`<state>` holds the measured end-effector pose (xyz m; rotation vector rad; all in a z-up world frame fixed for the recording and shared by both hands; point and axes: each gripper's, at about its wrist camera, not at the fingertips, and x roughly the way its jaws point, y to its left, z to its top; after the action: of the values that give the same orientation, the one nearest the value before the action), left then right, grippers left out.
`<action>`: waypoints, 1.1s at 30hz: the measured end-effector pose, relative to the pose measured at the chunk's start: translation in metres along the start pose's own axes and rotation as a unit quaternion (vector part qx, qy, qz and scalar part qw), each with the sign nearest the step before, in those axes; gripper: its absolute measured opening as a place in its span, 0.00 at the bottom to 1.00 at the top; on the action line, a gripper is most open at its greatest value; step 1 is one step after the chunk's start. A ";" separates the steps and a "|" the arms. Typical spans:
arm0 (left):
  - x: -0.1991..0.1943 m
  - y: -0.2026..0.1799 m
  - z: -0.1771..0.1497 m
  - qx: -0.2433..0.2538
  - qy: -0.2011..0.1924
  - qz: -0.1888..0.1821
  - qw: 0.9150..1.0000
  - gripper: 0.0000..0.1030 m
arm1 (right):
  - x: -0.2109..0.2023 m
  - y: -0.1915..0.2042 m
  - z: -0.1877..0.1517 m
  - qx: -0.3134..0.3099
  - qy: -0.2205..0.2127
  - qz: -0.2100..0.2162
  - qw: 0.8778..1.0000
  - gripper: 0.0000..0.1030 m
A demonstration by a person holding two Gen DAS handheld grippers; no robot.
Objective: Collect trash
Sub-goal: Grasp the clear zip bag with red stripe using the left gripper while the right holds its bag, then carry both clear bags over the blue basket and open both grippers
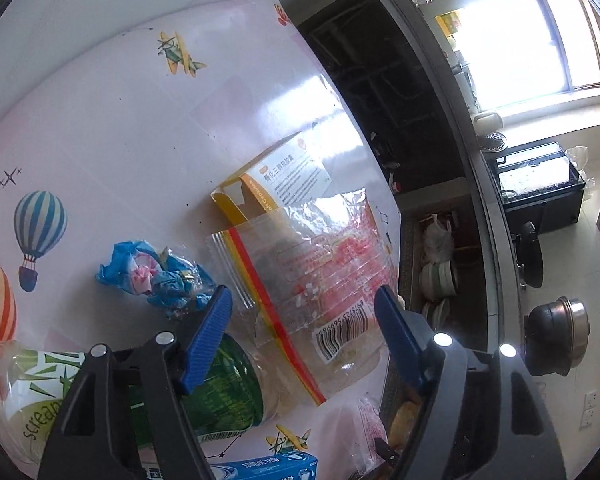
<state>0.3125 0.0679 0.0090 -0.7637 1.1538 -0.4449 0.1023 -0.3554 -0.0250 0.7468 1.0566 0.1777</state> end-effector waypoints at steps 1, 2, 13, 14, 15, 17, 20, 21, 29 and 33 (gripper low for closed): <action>0.002 0.001 0.000 -0.003 0.003 -0.002 1.000 0.62 | 0.000 0.000 0.000 0.000 0.000 -0.001 1.000 0.35; 0.003 0.002 -0.001 -0.006 0.004 -0.004 1.000 0.61 | 0.000 0.000 0.000 0.000 0.000 -0.002 1.000 0.35; 0.008 0.024 0.008 -0.050 0.007 -0.004 0.999 0.59 | 0.001 0.002 0.000 0.000 0.001 -0.004 1.000 0.36; 0.009 0.023 0.009 -0.052 0.007 -0.005 0.999 0.59 | 0.001 0.002 0.001 0.000 0.001 -0.004 1.000 0.36; 0.010 0.023 0.010 -0.051 0.006 -0.007 0.999 0.59 | 0.001 0.002 0.001 0.001 0.000 -0.005 1.000 0.36; 0.012 0.019 0.010 -0.051 0.001 -0.010 0.999 0.58 | 0.001 0.002 0.001 0.001 0.000 -0.006 1.000 0.36; 0.009 0.017 0.010 -0.050 -0.009 -0.021 0.998 0.51 | 0.001 0.002 0.000 0.002 0.000 -0.008 1.000 0.36; 0.007 0.016 0.010 -0.050 -0.013 -0.023 0.998 0.47 | 0.001 0.002 0.001 0.003 0.000 -0.008 1.000 0.36; 0.002 0.011 0.014 -0.044 -0.037 -0.042 0.997 0.22 | 0.002 0.003 0.001 0.000 0.001 -0.009 1.000 0.36; 0.001 0.006 0.014 -0.039 -0.046 -0.061 0.996 0.14 | 0.001 0.003 0.001 0.001 0.000 -0.009 1.000 0.36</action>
<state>0.3254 0.0761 0.0068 -0.9158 1.0479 -0.4636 0.1043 -0.3531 -0.0239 0.7383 1.0643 0.1615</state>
